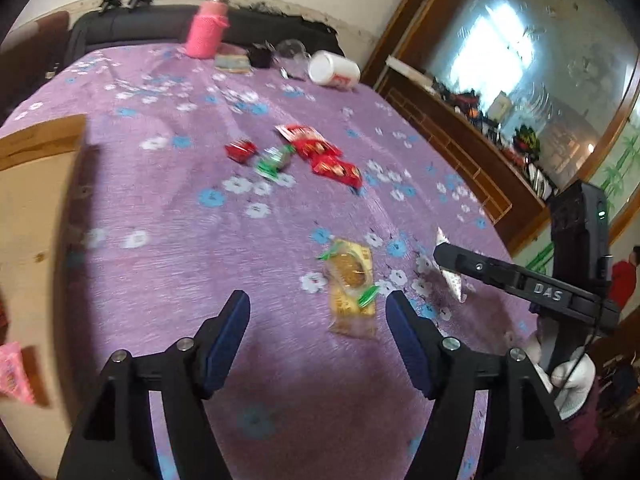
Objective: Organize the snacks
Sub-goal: 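Grasp the green-wrapped yellow candy with the left gripper, then lower both held snacks into the cardboard box and open both grippers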
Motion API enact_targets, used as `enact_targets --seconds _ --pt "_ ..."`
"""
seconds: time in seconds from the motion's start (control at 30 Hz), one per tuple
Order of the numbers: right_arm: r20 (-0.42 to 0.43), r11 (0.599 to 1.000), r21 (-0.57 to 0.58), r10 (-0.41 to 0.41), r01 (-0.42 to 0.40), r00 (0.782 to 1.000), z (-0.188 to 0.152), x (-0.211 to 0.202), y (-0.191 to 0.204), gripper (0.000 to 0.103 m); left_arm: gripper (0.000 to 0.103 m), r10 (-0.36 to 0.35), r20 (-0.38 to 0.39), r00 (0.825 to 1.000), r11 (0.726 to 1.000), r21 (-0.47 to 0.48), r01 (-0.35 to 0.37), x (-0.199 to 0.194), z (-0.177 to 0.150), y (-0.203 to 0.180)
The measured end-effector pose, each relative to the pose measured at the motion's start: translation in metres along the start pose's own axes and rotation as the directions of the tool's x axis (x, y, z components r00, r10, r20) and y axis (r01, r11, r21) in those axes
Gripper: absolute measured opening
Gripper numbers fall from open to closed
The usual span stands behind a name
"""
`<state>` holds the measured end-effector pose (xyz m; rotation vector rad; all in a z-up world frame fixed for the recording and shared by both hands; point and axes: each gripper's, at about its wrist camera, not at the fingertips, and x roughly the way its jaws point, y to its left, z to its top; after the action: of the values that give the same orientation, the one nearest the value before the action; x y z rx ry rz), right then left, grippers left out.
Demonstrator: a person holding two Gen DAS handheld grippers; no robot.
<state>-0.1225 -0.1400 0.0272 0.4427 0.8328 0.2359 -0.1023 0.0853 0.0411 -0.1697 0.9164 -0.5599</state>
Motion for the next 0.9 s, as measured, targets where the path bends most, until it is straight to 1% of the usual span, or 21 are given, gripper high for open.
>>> enact_targets --seconds 0.1,0.17,0.2,0.23,0.27,0.3,0.37,0.5,0.57,0.63,0.7,0.73,0.77,0.83,0.9 --pt "0.002 1.0 0.026 -0.004 0.004 1.0 -0.001 -0.002 -0.011 0.032 0.069 -0.007 -0.028 1.0 1.0 0.018 0.007 0.023 0.007 -0.018" --pt "-0.002 0.999 0.035 -0.009 0.009 1.0 -0.002 -0.002 -0.018 0.032 0.069 0.002 -0.039 0.999 0.999 0.032 -0.001 0.037 0.012 -0.028" --pt "-0.004 0.999 0.037 -0.011 0.011 1.0 -0.002 -0.002 -0.02 0.032 0.067 0.015 -0.045 0.999 0.999 0.044 -0.013 0.043 0.013 -0.031" --pt "-0.007 0.999 0.04 -0.012 0.013 1.0 -0.002 -0.001 -0.023 0.032 0.061 0.039 -0.055 0.998 0.998 0.057 -0.036 0.05 0.014 -0.034" --pt "-0.011 0.999 0.045 -0.011 0.012 1.0 -0.002 0.0 -0.025 0.032 0.032 0.06 -0.067 0.996 0.996 0.065 -0.056 0.056 0.015 -0.035" --pt "-0.012 0.999 0.047 -0.01 0.011 1.0 -0.002 0.001 -0.027 0.032 0.028 0.054 -0.081 0.995 0.997 0.061 -0.049 0.06 0.014 -0.035" --pt "-0.014 0.999 0.052 -0.009 0.01 1.0 -0.001 0.002 -0.03 0.032 0.025 0.037 -0.071 0.997 0.999 0.042 -0.034 0.058 0.014 -0.03" --pt "0.002 0.998 0.066 -0.02 0.02 1.0 0.003 -0.004 -0.036 0.032 0.025 0.016 -0.03 0.999 1.0 0.007 -0.015 0.045 0.014 -0.019" --pt "0.064 0.995 0.1 -0.024 0.018 0.998 0.008 -0.025 -0.047 0.032 0.025 -0.015 0.003 1.0 0.999 -0.032 0.015 0.033 0.014 -0.01" --pt "0.109 0.992 0.125 -0.046 0.033 0.993 0.014 -0.047 -0.059 0.033 0.025 -0.033 0.033 0.999 0.997 -0.064 0.035 0.019 0.013 -0.003" --pt "0.138 0.989 0.128 -0.089 0.071 0.987 0.022 -0.069 -0.066 0.033 0.026 -0.04 0.073 0.996 0.994 -0.094 0.047 -0.001 0.011 0.007" --pt "0.141 0.989 0.126 -0.092 0.074 0.986 0.025 -0.075 -0.066 0.033 0.026 -0.035 0.102 0.994 0.992 -0.114 0.047 -0.017 0.009 0.014" --pt "0.139 0.99 0.119 -0.087 0.07 0.987 0.028 -0.078 -0.063 0.033 0.026 -0.03 0.118 0.993 0.991 -0.126 0.045 -0.026 0.007 0.019" --pt "0.122 0.996 0.076 -0.058 0.049 0.991 0.03 -0.076 -0.046 0.033 0.026 -0.006 0.152 0.988 0.987 -0.157 0.03 -0.048 0.002 0.033" --pt "0.085 1.0 0.002 -0.013 0.012 0.996 0.029 -0.06 -0.012 0.033 0.026 0.034 0.181 0.983 0.98 -0.197 0.002 -0.074 -0.005 0.052"
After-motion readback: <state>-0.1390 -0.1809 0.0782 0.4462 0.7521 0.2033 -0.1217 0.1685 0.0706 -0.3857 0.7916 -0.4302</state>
